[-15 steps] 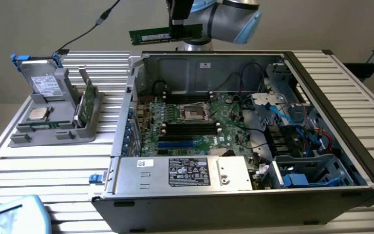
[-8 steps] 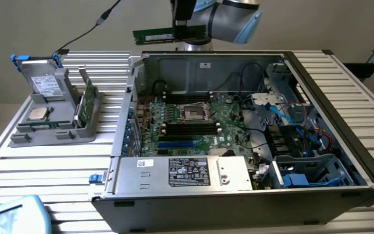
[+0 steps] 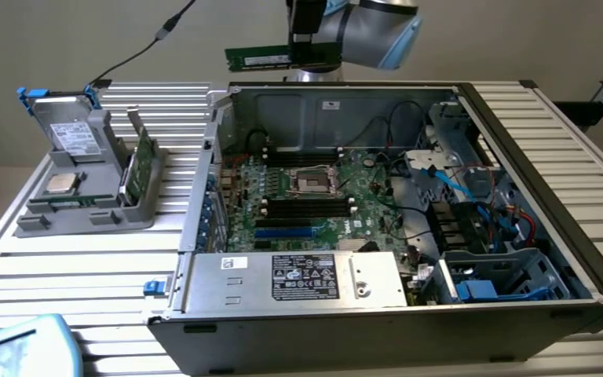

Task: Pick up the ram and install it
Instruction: 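Pick up the ram and move it above insertion slot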

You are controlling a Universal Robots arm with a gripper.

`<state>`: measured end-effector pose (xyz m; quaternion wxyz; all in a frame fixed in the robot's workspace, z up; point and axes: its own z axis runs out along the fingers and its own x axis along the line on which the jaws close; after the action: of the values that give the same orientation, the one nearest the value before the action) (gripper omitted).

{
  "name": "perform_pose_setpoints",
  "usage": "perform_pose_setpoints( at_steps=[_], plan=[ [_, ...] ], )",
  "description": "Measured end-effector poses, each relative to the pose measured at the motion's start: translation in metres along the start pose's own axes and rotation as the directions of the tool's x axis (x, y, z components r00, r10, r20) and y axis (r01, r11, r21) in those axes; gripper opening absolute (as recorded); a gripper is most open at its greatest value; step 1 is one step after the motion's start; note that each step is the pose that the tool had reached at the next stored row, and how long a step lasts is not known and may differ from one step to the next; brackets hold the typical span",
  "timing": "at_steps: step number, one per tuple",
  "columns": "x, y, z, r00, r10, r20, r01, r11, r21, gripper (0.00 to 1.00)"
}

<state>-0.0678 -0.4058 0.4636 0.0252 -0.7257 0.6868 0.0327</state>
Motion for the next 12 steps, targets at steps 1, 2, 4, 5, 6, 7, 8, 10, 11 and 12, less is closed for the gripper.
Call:
perform_pose_setpoints(
  at_steps=[1,2,4,5,6,7,8,10,11,12],
  plan=[
    [0.0,-0.0021,0.0001,1.0,0.001,0.0001,-0.001,1.0,0.0002,0.14],
    [0.0,-0.0038,0.0,1.0,0.004,0.0001,-0.004,1.0,0.0004,0.14],
    [0.0,-0.0067,0.0001,0.9999,0.011,-0.0008,-0.011,0.9999,0.0009,0.14],
    [0.0,-0.008,0.0003,0.9999,0.015,-0.0025,-0.015,0.9999,0.0012,0.14],
    [0.0,-0.0093,0.0005,0.9998,0.018,-0.0049,-0.018,0.9998,0.0014,0.14],
    [0.0,-0.0106,0.0008,0.9997,0.022,-0.0079,-0.022,0.9998,0.0015,0.14],
    [0.001,-0.012,0.0011,0.9996,0.026,-0.0117,-0.026,0.9997,0.0018,0.14],
    [0.001,-0.0144,0.0019,0.9992,0.033,-0.0196,-0.033,0.9994,0.0022,0.14],
    [0.001,-0.0156,0.0025,0.999,0.037,-0.0236,-0.037,0.9993,0.0024,0.14],
    [0.001,-0.0167,0.0029,0.9988,0.04,-0.0276,-0.04,0.9992,0.0026,0.14]
  ],
)
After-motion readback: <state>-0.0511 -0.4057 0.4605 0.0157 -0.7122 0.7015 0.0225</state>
